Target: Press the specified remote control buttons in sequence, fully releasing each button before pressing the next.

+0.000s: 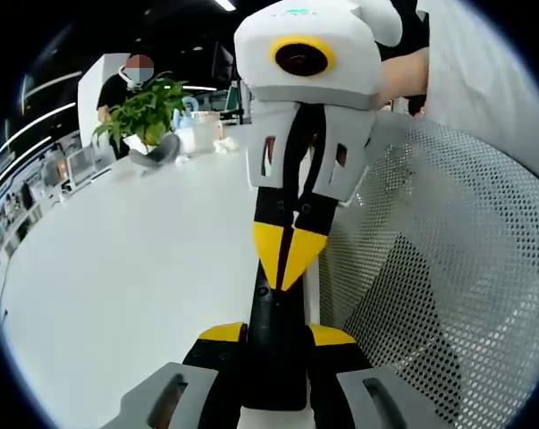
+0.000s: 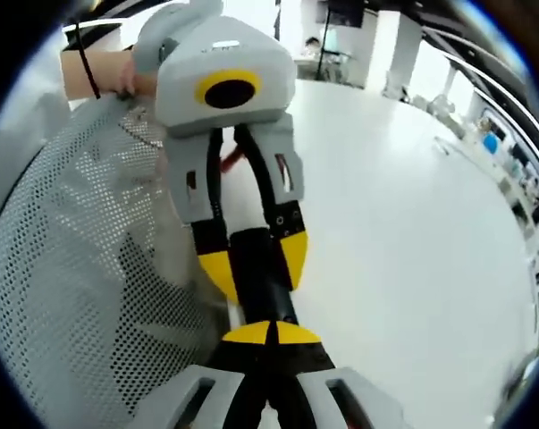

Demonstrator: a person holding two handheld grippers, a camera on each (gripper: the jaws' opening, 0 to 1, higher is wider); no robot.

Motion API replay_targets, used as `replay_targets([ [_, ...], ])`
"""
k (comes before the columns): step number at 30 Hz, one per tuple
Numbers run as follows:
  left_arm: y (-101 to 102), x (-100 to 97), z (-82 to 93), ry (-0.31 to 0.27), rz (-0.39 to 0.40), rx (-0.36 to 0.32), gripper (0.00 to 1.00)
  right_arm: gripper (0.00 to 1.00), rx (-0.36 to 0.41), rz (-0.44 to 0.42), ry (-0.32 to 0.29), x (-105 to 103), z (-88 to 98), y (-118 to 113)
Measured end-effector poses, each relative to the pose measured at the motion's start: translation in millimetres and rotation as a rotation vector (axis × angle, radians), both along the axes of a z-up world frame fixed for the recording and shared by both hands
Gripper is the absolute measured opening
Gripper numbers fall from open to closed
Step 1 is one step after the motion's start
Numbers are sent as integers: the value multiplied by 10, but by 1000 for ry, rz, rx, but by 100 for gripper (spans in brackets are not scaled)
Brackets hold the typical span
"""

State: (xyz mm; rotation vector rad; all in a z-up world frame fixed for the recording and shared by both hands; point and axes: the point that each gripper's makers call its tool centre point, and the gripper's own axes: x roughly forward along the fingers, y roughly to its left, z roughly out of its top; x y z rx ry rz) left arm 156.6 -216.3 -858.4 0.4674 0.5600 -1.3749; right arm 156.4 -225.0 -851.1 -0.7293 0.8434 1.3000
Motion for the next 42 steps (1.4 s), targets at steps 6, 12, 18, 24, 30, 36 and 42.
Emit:
replay_targets([
  [6,2,3,3,0,-1,0,25,0,-16,-53,62,17,1,12],
  [12,0,7,5,0,0,-1,25,0,-32,-54,100,22,-2,7],
  [18,0,11,6,0,-1,-1,25,0,-58,-60,129,24,-6,21],
  [24,4,14,8,0,-2,-1,25,0,-117,-1,96,8,-20,26],
  [30,5,16,7,0,-1,-1,25,0,-158,30,80,10,-28,24],
  [36,6,15,6,-1,0,-1,25,0,-101,27,66,10,-19,2],
  [42,7,13,6,-1,-2,-1,25,0,-45,21,46,4,-7,4],
])
